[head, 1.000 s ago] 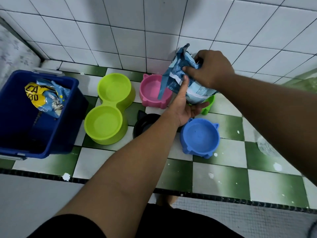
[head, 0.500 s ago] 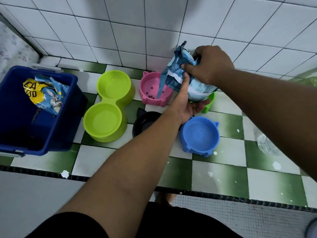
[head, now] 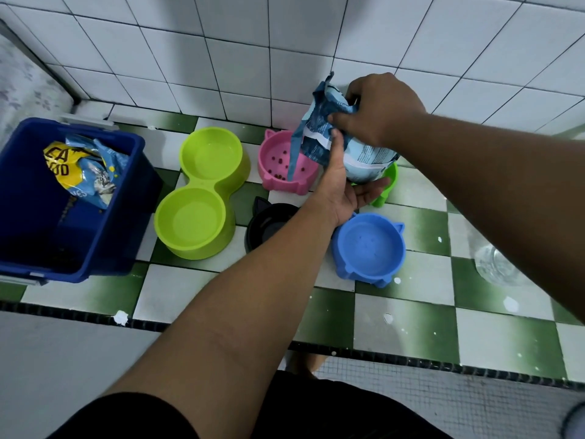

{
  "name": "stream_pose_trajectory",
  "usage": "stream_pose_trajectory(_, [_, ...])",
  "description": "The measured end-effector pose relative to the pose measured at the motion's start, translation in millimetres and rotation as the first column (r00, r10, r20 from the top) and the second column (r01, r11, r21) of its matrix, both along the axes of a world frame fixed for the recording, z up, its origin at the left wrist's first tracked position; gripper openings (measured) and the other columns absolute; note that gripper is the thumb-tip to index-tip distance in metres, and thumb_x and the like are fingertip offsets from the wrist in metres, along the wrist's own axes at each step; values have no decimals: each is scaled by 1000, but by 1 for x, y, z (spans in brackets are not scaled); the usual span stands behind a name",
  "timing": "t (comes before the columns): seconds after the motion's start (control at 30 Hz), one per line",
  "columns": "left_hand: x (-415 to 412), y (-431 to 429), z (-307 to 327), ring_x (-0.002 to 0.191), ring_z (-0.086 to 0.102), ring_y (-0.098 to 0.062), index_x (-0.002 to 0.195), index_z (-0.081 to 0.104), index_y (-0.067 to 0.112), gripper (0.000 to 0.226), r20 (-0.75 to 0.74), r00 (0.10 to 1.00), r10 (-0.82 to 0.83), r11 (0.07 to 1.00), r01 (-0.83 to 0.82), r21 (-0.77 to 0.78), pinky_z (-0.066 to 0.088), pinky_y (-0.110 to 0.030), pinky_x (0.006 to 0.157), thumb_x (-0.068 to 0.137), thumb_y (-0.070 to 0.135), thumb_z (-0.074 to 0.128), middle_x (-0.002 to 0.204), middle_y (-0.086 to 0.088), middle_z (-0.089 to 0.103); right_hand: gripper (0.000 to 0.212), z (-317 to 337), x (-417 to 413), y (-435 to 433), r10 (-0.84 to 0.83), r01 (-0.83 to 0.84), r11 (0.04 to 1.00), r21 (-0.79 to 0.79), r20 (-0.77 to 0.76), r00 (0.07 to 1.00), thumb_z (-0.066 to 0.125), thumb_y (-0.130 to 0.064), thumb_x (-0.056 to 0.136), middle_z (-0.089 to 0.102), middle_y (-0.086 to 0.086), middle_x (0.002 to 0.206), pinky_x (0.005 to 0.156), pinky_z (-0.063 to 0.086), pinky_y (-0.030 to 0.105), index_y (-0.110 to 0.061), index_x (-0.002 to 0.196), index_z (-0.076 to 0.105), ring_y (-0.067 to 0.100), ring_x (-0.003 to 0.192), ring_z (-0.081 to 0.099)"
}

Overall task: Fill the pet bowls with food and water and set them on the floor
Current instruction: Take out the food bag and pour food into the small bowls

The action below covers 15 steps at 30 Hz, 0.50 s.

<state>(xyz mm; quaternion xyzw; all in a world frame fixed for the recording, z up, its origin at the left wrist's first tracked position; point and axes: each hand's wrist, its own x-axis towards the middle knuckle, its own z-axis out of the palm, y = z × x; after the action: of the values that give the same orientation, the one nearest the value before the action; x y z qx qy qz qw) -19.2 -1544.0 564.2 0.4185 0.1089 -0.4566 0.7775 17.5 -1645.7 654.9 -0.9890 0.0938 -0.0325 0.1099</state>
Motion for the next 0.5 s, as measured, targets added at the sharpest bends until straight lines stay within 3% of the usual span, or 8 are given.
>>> stream_pose_trajectory(0.2, [-1, 3, -5, 76, 76, -34, 136, 60, 10, 116, -52, 998, 39, 996, -43, -73, 63, -36, 59, 71, 100, 25, 103, -19, 77, 45, -2, 3, 2, 30, -30, 999, -23, -18, 999, 61, -61, 80, 62, 4, 88, 68, 40, 32, -21, 98, 68, 26, 81, 55])
stream_pose_trajectory(0.5, [3, 3, -6, 73, 76, -32, 132, 62, 10, 110, -24, 1000, 9, 1000, -9, -12, 63, -35, 59, 77, 97, 23, 101, -20, 77, 40, -3, 4, 1, 24, -25, 1000, -10, -38, 999, 63, -55, 82, 60, 4, 88, 69, 39, 32, -19, 99, 69, 25, 82, 54])
